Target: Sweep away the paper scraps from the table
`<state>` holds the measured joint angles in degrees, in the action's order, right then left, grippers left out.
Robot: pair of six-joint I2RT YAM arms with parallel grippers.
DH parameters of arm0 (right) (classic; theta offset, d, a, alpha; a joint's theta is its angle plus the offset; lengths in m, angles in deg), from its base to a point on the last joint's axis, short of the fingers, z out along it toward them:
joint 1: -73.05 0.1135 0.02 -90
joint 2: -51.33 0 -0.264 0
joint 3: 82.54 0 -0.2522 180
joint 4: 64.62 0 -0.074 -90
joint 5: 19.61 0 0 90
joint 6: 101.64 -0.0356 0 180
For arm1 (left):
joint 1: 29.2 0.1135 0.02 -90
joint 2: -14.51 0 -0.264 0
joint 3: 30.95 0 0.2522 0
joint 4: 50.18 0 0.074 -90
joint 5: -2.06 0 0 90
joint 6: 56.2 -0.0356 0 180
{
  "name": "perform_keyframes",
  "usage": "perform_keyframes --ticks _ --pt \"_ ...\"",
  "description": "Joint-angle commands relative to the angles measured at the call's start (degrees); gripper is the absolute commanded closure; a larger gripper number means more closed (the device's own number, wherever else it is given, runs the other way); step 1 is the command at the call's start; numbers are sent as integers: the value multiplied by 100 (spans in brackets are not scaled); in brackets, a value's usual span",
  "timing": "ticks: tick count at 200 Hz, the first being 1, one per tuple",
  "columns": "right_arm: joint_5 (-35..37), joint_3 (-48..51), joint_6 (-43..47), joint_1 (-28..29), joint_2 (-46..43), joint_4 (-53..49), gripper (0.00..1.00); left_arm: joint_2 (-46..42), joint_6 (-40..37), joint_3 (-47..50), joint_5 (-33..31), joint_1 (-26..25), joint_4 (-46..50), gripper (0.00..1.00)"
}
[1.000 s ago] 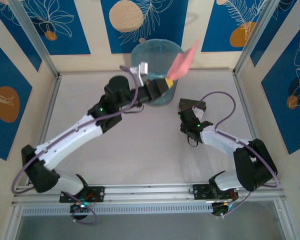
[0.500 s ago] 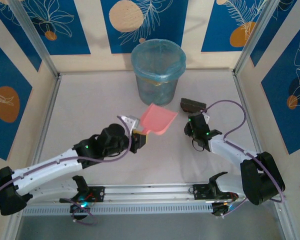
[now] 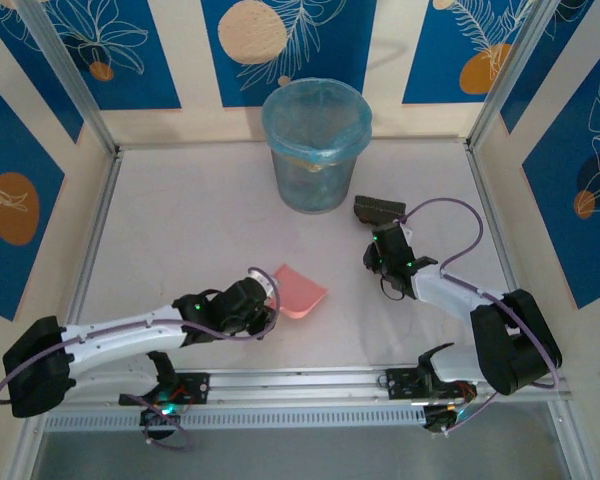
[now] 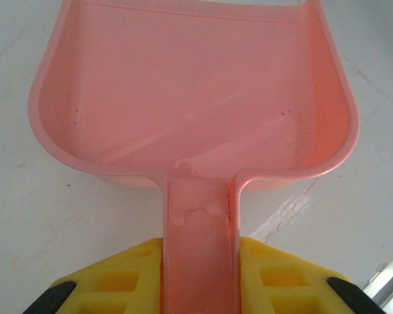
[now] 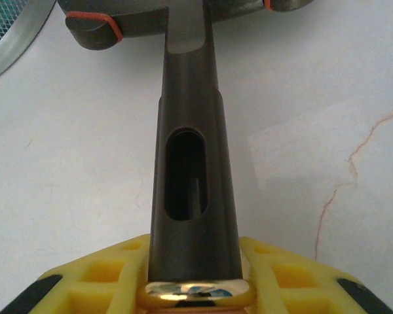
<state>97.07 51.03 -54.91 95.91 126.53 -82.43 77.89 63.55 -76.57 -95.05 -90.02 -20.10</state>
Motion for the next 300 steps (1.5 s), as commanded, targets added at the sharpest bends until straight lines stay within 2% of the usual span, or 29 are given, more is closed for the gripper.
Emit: perform_keyframes --ticks 1,74,88,101,126,153,172,181,195,199,204,229,247,262,273,289,300 --pt "130 -147 -18 9 25 -75 99 161 -172 21 -25 -62 -266 100" --pt "210 -239 -109 1 144 -213 96 1351 -392 -681 89 -47 -487 100" --pt "221 -248 -141 0 164 -224 95 1590 -449 -814 79 -31 -504 96" --pt "219 -255 -164 -8 166 -241 93 1818 -461 -906 156 -27 -572 90" --pt "189 -243 -216 -18 170 -236 92 2187 -429 -998 51 -18 -613 73" --pt "198 -241 -260 -20 141 -263 89 2251 -352 -981 -88 0 -611 50" --pt "206 -248 -280 -20 118 -277 88 2113 -330 -930 -128 2 -629 37" --pt "225 -258 -311 -26 118 -311 83 2028 -322 -903 -175 0 -614 31" --pt "232 -275 -320 -35 120 -340 83 1837 -313 -867 -278 -2 -574 24" --pt "233 -269 -323 -35 116 -346 83 1769 -306 -851 -309 7 -558 17" --pt "232 -269 -318 -35 103 -342 82 1686 -296 -842 -360 1 -536 13" --pt "212 -250 -330 -31 61 -342 82 1176 -223 -742 -669 1 -411 1" --pt "214 -235 -347 -35 31 -342 81 717 -152 -649 -939 0 -353 0" --pt "222 -223 -377 -31 -9 -376 71 271 -47 -598 -1319 0 -257 0" --pt "216 -229 -383 -29 -38 -402 70 -45 83 -560 -1790 0 -115 0" --pt "257 -225 -418 -34 -108 -470 59 -611 309 -462 -2547 6 70 0" --pt "260 -216 -440 -43 -189 -508 57 -1018 459 -365 -3022 4 169 0"
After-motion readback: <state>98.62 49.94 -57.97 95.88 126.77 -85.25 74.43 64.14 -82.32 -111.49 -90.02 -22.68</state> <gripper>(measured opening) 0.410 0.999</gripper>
